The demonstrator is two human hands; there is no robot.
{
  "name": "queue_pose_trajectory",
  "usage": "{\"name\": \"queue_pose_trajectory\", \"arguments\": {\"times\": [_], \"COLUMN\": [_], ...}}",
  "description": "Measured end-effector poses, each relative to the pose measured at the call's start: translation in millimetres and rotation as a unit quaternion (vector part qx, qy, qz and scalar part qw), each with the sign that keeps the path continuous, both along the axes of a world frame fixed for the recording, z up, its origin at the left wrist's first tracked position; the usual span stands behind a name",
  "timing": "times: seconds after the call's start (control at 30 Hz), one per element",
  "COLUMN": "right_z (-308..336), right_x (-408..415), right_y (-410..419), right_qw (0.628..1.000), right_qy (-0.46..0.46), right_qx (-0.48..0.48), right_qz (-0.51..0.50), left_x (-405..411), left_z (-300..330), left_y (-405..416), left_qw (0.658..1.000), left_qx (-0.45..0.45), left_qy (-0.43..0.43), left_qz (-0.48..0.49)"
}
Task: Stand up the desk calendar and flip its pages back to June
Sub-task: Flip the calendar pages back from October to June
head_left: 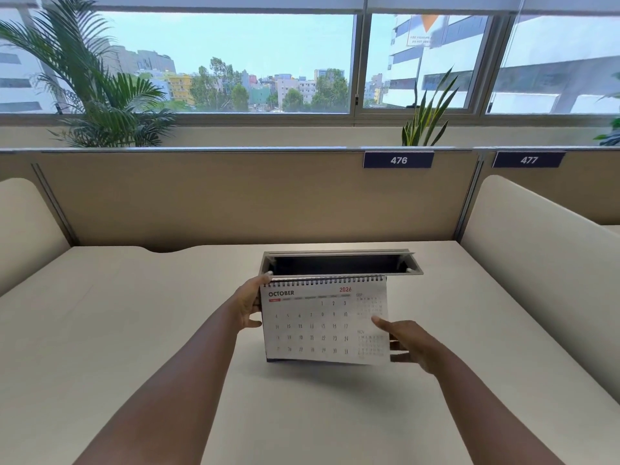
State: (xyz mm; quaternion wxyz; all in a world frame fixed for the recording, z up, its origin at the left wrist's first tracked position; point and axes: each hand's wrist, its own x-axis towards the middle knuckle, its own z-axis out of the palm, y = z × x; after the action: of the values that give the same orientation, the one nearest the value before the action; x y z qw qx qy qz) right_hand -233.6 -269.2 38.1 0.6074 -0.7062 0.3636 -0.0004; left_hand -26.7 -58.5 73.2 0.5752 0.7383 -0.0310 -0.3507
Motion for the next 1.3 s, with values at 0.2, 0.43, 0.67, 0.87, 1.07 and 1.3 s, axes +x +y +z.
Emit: {"name": "queue_pose_trajectory", "arguments": {"times": [0.2,0.43,0.67,0.87,1.07,1.3], "right_z": [19.8,42.0,48.3,50.5,46.0,32.7], "right_x": [-0.1,27.4,42.4,47.3,48.6,41.0], "right_y": [-1.2,0.8,2.5,4.8,4.1,2.7], "right_qw": [0.945,0.896,0.888,0.899,0.918,0.927], "right_qy": [-0.186,-0.291,-0.323,-0.303,-0.287,-0.318], "right_qx": [0.255,0.323,0.319,0.312,0.268,0.098], "right_qz": [0.086,0.09,0.068,0.061,0.057,-0.176], "left_x": [4.0,5.3,8.5,12.7,7.5,2.8], "left_z": [-1.7,-6.4,-9.3,-12.8,-8.5,-5.6], "left_y": [3.1,1.1,-0.4,-1.3,-1.6,-4.3], "left_qw": [1.0,0.998,0.998,0.999,1.0,1.0], "left_qx": [-0.003,-0.041,-0.037,-0.031,-0.004,-0.003], "left_qy": [0.001,0.008,0.033,0.018,0.001,-0.013], "left_qz": [-0.013,0.036,0.034,0.023,-0.012,0.0]}}
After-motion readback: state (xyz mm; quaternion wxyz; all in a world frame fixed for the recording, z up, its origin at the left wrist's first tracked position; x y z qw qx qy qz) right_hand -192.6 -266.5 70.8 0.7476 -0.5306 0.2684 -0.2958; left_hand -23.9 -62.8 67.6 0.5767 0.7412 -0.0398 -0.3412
